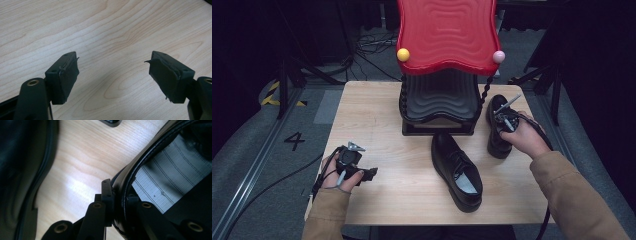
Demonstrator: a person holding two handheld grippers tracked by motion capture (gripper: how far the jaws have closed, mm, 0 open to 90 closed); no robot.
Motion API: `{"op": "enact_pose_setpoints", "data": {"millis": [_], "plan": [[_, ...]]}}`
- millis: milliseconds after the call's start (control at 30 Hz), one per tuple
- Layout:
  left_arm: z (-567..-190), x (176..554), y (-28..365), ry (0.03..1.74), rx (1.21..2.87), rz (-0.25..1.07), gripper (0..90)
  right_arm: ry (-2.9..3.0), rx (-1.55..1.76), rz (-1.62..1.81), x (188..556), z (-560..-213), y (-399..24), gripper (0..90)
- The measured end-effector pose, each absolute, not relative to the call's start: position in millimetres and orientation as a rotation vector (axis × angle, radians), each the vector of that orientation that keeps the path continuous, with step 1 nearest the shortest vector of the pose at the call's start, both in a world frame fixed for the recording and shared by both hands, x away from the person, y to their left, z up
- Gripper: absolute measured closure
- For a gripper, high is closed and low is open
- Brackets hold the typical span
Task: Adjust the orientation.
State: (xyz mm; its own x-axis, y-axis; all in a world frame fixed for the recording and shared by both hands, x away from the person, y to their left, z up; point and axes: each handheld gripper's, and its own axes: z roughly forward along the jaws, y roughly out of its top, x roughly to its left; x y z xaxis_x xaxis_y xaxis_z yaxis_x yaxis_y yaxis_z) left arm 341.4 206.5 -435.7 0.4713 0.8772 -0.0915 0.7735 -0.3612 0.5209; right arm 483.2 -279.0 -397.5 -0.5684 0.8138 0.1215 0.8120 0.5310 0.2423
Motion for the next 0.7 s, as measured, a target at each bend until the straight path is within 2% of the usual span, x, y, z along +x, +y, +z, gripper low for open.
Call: {"op": "enact_pose_setpoints", "data": {"millis": [333,700], "plan": [[-433.7,346.6,200.1,1.346,2.232,0.271,24.1,2.792,1.282,0.489,422.1,-365.0,-286.4,83.5],[-432.9,344.7,203.6,1.357,2.214,0.275,24.1,2.890,1.096,0.477,363.8,-354.8,-279.7,83.1]]}}
